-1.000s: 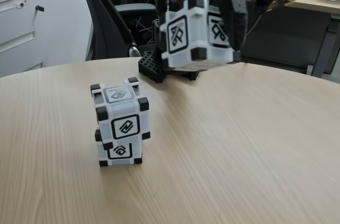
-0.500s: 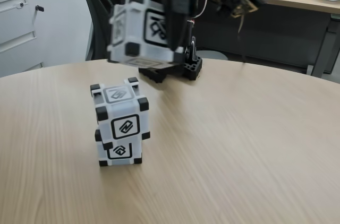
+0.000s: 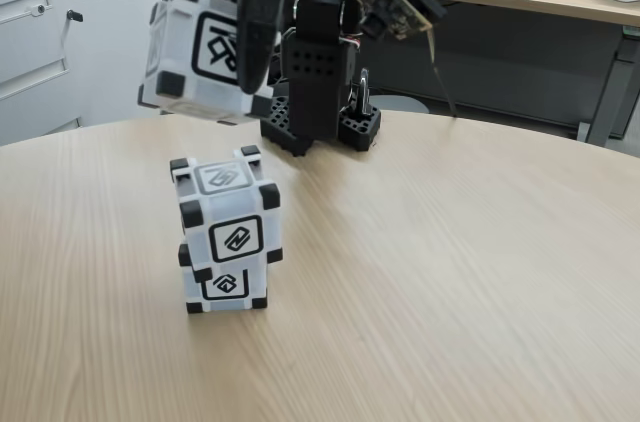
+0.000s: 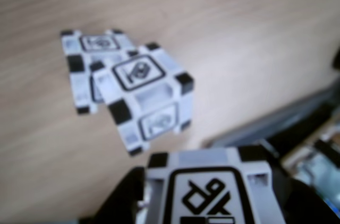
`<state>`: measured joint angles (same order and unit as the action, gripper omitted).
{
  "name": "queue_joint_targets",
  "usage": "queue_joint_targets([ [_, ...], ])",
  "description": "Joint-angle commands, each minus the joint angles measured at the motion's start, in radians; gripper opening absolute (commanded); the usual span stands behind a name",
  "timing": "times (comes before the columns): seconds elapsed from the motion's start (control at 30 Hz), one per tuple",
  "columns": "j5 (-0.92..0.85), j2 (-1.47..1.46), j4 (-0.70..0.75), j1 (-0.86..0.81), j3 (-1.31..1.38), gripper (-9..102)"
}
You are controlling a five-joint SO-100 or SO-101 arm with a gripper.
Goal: Stack cubes from left to right.
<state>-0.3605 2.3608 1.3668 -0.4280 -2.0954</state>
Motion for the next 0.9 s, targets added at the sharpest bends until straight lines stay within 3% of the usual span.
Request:
queue_joint_targets([
  [0.0, -0.005, -0.014, 0.006, -0.009, 0.005, 0],
  [0.57, -0.020, -0.199, 0.006, 0.005, 0.011, 0],
  [0.87, -0.066, -0.193, 0.006, 0.006, 0.008, 23],
])
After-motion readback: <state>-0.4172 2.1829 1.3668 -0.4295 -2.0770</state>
